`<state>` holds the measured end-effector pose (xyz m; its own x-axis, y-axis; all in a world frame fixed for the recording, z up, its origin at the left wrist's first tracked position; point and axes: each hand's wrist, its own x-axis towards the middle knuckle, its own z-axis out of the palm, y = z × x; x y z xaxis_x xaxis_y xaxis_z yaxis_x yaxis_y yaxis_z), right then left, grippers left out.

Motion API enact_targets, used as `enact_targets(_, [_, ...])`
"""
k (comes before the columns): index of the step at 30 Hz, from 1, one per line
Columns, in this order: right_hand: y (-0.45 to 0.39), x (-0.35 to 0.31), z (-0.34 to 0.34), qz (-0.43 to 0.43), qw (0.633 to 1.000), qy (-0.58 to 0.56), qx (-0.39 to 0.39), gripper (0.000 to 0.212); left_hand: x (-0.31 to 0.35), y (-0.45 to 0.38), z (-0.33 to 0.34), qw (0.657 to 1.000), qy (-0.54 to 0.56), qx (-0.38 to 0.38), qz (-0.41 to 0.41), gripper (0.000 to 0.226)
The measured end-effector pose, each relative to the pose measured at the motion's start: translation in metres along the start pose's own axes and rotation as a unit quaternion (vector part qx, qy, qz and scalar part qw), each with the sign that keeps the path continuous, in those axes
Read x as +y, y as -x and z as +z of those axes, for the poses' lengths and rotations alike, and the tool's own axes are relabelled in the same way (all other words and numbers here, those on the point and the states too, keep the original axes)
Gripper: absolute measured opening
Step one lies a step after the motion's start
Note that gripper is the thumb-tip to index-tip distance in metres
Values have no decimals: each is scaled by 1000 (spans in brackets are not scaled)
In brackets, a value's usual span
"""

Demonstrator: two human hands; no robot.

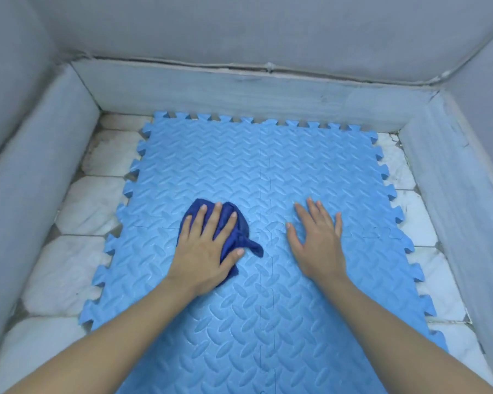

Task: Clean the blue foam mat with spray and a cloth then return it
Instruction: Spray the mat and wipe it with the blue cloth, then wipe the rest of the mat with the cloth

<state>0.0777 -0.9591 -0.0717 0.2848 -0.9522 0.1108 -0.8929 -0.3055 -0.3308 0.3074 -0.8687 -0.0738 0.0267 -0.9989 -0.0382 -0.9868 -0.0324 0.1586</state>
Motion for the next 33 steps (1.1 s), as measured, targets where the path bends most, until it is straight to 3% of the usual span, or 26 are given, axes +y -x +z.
enact_targets(4, [0,-8,-9,21,997,41,-55,62,1,-3,-18,994,-18,-105,41,83])
enact_targets(8, [-19,-23,-39,70,964,85,-242,61,14,0,-52,960,-11,-261,97,110])
enact_targets(10, [-29,-24,-54,80,939,84,-324,74,16,-7,-68,938,-6,-327,115,121])
enact_targets(12, [-36,-26,-65,101,921,42,-374,91,14,-28,-99,927,-5,-357,117,116])
enact_targets(14, [-48,-36,-84,126,912,-6,-391,99,13,-52,-149,941,-23,-316,119,92])
enact_targets(15, [-58,-46,-100,129,920,-18,-370,99,11,-63,-174,956,-37,-265,121,82])
enact_targets(17, [-87,-76,-150,103,961,-49,-251,93,1,-92,-220,983,-79,-78,144,74])
enact_targets(19, [-131,-109,-214,24,994,-104,-23,81,-13,-126,-269,984,-107,64,126,81])
enact_targets(21, [-171,-141,-296,-36,972,-124,195,69,-13,-151,-320,977,-131,124,112,86])
enact_targets(23, [-207,-167,-357,-87,942,-117,301,66,-11,-165,-359,974,-163,126,95,81])
enact_targets(26, [-254,-192,-403,-123,961,-12,247,71,-8,-171,-383,976,-143,156,51,83])
enact_targets(29, [-276,-194,-409,-104,975,105,166,69,-9,-164,-373,980,-157,117,45,76])
enact_targets(33, [-280,-211,-416,-52,978,132,153,61,-14,-159,-366,983,-143,113,24,77])
